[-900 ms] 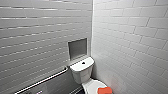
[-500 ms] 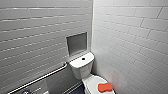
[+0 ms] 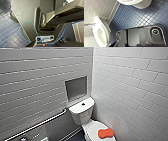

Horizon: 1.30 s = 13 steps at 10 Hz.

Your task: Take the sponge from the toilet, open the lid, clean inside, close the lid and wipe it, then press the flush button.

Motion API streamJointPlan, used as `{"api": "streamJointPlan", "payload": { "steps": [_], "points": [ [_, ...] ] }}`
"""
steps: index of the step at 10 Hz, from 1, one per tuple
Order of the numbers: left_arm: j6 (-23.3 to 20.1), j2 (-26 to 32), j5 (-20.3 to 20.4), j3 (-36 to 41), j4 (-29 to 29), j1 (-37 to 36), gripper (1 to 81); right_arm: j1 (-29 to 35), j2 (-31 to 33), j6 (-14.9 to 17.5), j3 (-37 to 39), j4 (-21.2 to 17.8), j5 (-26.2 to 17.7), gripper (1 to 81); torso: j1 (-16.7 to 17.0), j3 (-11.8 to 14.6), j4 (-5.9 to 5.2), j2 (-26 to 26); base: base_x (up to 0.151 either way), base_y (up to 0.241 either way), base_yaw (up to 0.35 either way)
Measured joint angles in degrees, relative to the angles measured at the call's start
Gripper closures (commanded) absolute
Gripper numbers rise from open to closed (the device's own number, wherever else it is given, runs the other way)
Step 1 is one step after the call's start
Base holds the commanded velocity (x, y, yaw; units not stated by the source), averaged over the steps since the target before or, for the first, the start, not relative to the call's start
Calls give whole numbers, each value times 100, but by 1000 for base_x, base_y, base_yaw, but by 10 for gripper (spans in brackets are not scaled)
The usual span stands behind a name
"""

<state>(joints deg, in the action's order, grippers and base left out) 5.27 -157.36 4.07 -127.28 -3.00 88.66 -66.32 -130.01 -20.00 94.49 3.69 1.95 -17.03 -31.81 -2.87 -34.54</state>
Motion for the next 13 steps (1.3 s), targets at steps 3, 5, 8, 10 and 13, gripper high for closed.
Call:
{"api": "streamJointPlan", "payload": {
  "steps": [3,5,8,10,13],
  "points": [
    [40,-12,4,0,177,28,10,100,11,-380,57,-122,6,10,-411,-6,0,-660,0,0,0],
    [44,-20,0,0,185,78,10,221,13,-564,50,-155,2,10,-684,-6,0,-1097,0,0,0],
    [44,-91,6,-6,188,95,10,430,27,-638,7,-158,16,10,-1038,-100,0,-1672,0,0,0],
    [43,-105,-9,-6,188,133,10,472,27,-717,5,-222,-6,10,-1270,-435,0,-2041,0,0,0],
    [43,-107,9,-11,193,91,10,955,22,-1040,13,-249,-6,10,-1681,-1034,0,-2681,0,0,0]
  ]
}}
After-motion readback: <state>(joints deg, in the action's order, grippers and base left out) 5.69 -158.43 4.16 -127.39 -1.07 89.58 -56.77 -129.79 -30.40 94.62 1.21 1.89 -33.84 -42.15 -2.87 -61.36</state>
